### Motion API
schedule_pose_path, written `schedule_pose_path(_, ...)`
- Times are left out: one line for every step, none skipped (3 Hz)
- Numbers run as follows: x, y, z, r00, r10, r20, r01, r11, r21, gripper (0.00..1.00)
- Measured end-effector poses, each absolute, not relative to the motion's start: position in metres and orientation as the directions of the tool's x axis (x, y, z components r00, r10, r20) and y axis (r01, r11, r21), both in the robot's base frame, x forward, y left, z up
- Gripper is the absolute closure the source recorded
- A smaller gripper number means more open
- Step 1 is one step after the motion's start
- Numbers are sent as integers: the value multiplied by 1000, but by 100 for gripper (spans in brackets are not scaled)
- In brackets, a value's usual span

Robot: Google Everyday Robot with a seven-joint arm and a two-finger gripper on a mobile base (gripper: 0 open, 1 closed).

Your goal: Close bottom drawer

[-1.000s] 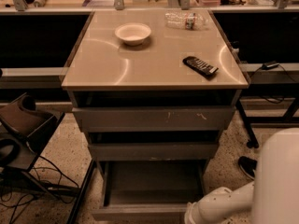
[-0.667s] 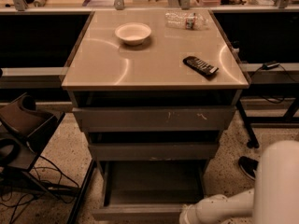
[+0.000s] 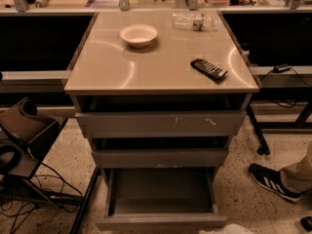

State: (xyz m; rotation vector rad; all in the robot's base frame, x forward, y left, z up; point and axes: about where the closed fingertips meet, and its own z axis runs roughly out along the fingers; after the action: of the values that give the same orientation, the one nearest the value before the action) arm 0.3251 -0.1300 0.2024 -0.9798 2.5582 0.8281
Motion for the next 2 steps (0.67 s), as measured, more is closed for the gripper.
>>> schedule_pose_path(298, -169, 210, -792, -412, -450, -595, 686, 419, 0)
schedule_pose_path(295, -173, 208, -799, -402, -447, -584, 696, 418, 0)
